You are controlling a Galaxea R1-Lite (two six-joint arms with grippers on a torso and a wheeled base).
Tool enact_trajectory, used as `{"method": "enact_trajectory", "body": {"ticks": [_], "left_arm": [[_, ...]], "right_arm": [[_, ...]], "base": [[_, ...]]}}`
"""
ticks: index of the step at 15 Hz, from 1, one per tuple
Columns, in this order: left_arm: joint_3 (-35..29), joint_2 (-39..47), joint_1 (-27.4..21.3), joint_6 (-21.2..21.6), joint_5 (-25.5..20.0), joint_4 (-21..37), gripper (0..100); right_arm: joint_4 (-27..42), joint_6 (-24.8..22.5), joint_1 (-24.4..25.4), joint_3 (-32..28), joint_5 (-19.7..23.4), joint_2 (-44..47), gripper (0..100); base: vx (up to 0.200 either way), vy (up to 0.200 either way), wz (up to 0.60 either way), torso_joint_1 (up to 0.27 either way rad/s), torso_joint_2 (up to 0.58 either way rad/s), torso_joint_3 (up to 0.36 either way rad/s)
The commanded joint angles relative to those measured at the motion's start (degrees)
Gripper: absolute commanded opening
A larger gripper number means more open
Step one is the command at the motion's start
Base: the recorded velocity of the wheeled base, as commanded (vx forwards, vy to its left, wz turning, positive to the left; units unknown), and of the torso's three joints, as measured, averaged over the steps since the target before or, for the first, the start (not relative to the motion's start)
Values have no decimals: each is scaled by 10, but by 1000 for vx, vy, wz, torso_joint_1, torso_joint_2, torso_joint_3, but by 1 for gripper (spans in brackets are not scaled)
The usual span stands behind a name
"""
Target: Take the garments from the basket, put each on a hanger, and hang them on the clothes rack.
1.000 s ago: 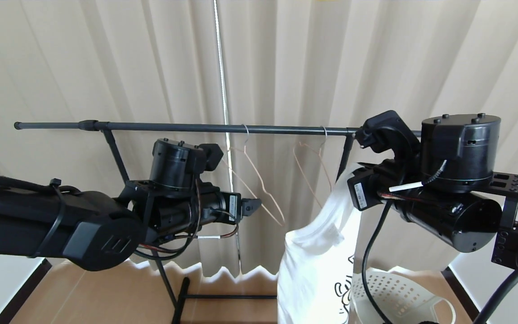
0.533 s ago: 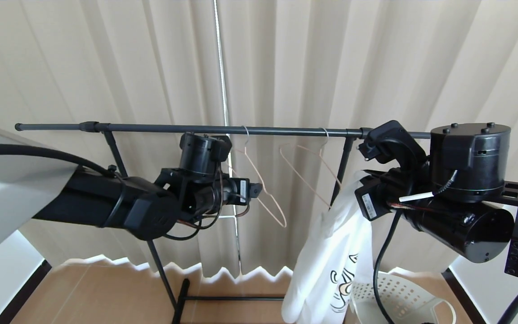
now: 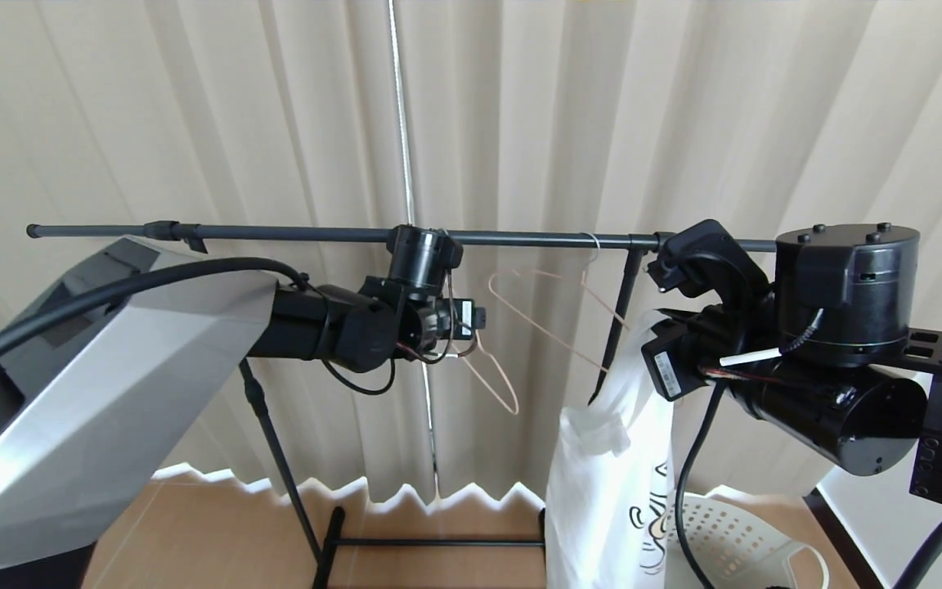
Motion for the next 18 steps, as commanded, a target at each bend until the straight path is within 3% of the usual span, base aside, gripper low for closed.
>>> {"method": "enact_trajectory", "body": {"ticks": [1,4,9,16,18], "left_arm": [[-66,68,1,-1,31,0,100],[-105,99,1,0,84,0,100],[-97,97,3,3,97,1,100],[24,31,10,6,105,-2,100],[34,30,10,7,104,-3,100]], "right_arm": [[-1,0,0,-1,0,7,0],[-1,0,0,-1,0,12,0],[-1,0,0,1,0,12,0],[-1,0,0,2,0,14,0],[-1,0,1,4,0,13,0]], "base": [[0,0,0,0,0,0],[0,0,0,0,0,0],[0,0,0,0,0,0],[0,0,0,0,0,0],[0,0,0,0,0,0]]}}
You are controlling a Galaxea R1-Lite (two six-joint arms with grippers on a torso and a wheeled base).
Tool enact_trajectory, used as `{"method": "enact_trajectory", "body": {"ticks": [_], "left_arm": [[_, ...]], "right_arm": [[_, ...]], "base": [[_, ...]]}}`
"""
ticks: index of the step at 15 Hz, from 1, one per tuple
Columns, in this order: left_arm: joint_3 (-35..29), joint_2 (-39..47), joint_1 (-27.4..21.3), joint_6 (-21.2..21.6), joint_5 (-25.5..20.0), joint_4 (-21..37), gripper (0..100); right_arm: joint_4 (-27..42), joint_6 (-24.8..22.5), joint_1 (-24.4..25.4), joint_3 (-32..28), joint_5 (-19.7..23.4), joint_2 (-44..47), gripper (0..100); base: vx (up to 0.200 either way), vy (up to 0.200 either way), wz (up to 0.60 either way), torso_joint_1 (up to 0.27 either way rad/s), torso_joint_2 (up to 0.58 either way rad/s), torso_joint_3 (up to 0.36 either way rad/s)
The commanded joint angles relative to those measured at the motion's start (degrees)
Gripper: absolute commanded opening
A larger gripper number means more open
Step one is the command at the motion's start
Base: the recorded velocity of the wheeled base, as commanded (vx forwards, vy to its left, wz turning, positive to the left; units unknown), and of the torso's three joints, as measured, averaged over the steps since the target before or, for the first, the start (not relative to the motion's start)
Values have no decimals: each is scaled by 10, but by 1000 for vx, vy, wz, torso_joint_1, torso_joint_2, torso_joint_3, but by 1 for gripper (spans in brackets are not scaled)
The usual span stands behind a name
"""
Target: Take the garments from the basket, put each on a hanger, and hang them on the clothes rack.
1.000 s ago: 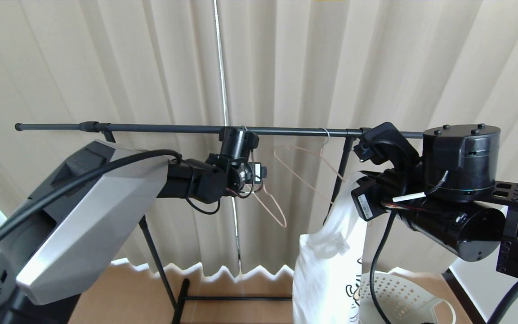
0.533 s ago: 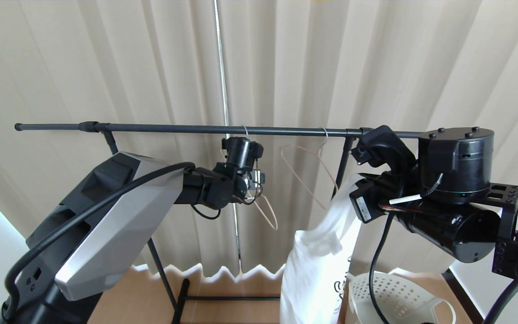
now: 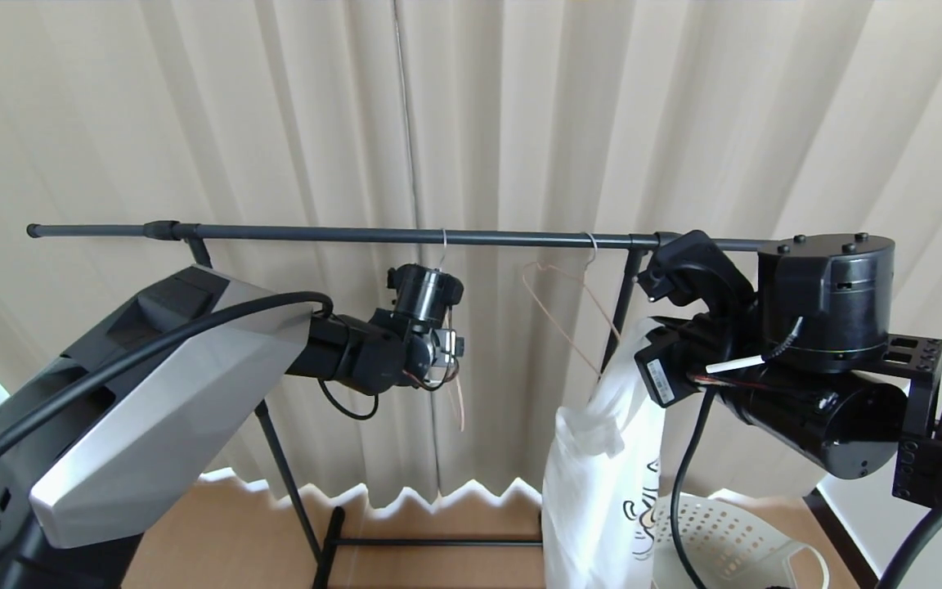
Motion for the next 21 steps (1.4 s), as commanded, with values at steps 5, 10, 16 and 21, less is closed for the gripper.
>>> {"method": "enact_trajectory", "body": {"ticks": [5,10,16,21], "left_arm": [[13,-8,1,14,-11,-1,100],[-42,34,-5,39,-19,0,100],[-80,68,-1,41,-19,2,100],[-71,61,0,38,-18,1,0]], "right_arm": [[0,0,1,1,0,1,0],[0,0,2,2,0,1,0],[0,0,2,4,0,1,0],[0,0,2,4,0,1,0]], "base": [[0,0,0,0,0,0],[0,0,0,0,0,0],[0,0,0,0,0,0],[0,0,0,0,0,0]]}}
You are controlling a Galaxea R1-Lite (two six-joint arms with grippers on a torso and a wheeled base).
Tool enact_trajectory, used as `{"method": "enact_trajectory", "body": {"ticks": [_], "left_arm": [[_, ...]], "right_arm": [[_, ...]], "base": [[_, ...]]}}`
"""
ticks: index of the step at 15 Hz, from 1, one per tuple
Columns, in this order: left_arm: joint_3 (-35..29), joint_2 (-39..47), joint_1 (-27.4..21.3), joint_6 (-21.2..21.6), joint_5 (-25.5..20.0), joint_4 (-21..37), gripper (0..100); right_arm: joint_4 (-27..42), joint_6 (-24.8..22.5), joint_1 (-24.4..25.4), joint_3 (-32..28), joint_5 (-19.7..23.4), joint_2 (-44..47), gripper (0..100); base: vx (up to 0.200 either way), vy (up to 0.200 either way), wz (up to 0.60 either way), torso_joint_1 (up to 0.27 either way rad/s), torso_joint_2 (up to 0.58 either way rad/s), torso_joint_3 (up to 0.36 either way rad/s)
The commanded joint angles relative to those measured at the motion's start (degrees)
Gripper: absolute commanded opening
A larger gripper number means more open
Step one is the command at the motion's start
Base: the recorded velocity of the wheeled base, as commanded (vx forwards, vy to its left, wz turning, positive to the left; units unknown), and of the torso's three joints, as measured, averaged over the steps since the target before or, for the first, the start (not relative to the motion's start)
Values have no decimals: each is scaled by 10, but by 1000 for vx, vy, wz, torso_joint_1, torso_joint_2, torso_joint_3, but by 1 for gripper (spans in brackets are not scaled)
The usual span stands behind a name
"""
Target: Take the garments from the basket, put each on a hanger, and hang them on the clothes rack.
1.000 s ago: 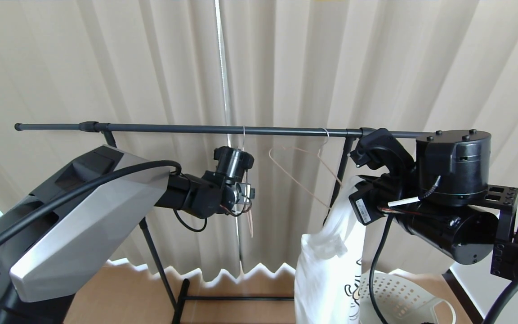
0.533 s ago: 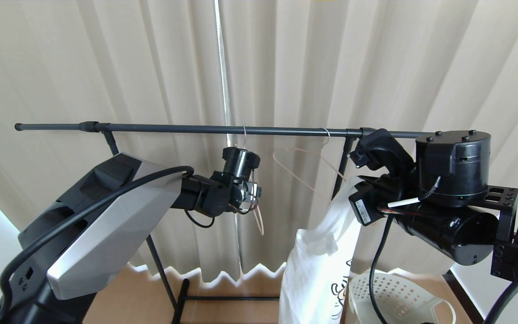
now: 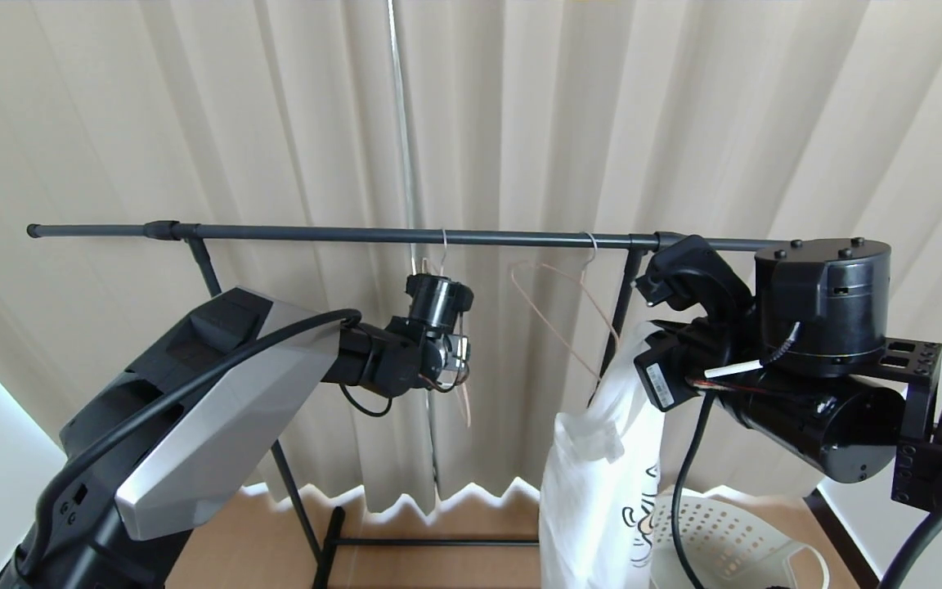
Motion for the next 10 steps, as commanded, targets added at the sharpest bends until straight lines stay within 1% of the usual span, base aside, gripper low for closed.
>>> {"method": "enact_trajectory", "body": {"ticks": [1,7,10], "left_arm": [[6,-3,0,0,1,0,0],[16,-25,0,-3,8,0,0],[34,-43,-3,-7,8,0,0]], "right_arm": [[0,0,0,0,0,0,0],[0,0,0,0,0,3,0],[0,0,0,0,-1,3,0]], "base": [[0,0,0,0,0,0],[0,0,0,0,0,0],[0,0,0,0,0,0]]}}
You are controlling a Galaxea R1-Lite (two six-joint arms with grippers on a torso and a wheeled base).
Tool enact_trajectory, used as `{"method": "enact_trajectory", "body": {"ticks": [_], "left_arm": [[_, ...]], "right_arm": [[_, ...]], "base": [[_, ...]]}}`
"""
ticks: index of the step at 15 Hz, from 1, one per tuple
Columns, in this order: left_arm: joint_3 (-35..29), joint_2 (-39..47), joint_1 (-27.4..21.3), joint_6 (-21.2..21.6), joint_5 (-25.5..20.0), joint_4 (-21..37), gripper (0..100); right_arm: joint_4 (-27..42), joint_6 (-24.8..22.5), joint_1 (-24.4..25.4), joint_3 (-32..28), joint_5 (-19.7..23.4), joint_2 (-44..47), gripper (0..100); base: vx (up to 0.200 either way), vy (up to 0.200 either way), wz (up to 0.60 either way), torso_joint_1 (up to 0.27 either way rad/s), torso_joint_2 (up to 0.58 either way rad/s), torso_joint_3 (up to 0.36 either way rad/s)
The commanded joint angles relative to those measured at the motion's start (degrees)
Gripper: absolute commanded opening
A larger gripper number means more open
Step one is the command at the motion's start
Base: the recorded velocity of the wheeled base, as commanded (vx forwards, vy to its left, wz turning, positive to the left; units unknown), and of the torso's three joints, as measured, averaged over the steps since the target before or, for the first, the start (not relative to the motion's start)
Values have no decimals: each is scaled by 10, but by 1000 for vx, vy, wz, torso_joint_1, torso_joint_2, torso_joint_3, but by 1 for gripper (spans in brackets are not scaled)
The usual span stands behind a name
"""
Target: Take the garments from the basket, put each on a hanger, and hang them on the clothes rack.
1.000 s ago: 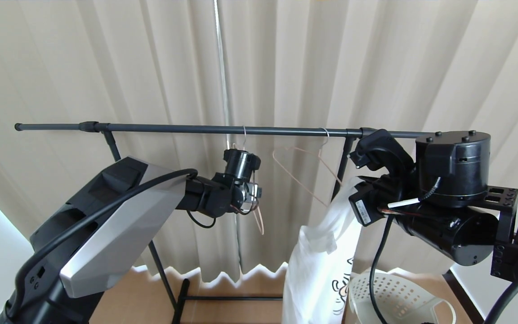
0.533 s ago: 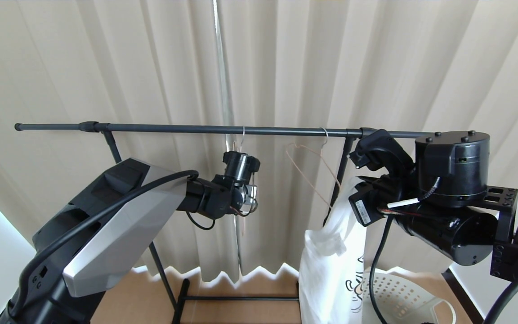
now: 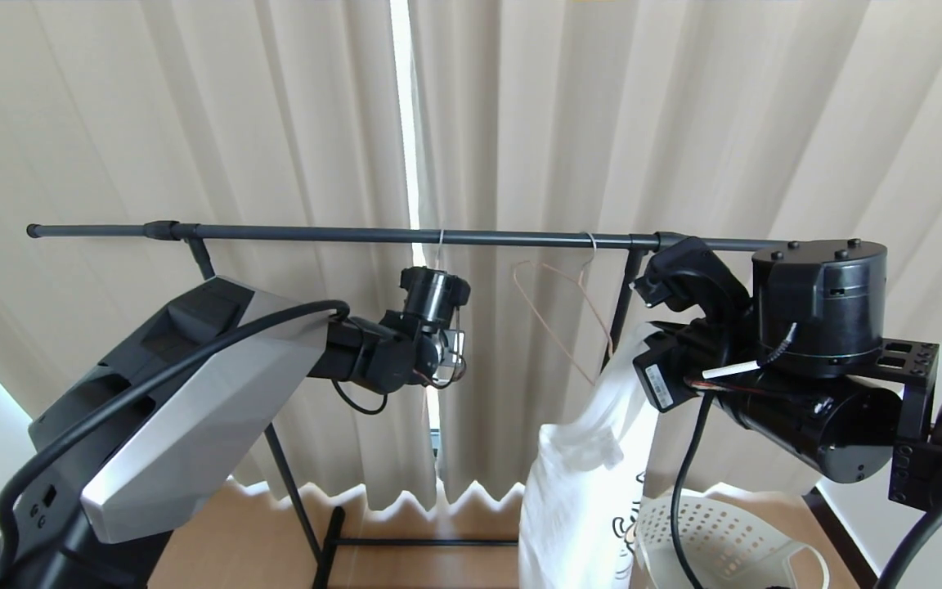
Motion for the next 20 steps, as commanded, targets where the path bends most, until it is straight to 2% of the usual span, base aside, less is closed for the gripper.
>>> {"method": "enact_trajectory", "body": {"ticks": [1,9,12,14,20], "left_arm": [[12,-21,-2,0,1,-1,0],[93,-92,-34,0,-1,-6,0],[140,-125,-44,2,-2,-27,0],[199,-157,-55,4,-4,-49,0],[323,-230,-79,18,-7,-109,0]], "right_arm": [[0,0,0,0,0,1,0],[0,0,0,-1,1,2,0],[0,0,0,-3,1,3,0],[0,0,0,-4,1,7,0],[-1,0,0,-5,1,13,0]], "base": [[0,0,0,0,0,0],[0,0,0,0,0,0],[0,0,0,0,0,0],[0,0,0,0,0,0],[0,0,0,0,0,0]]}}
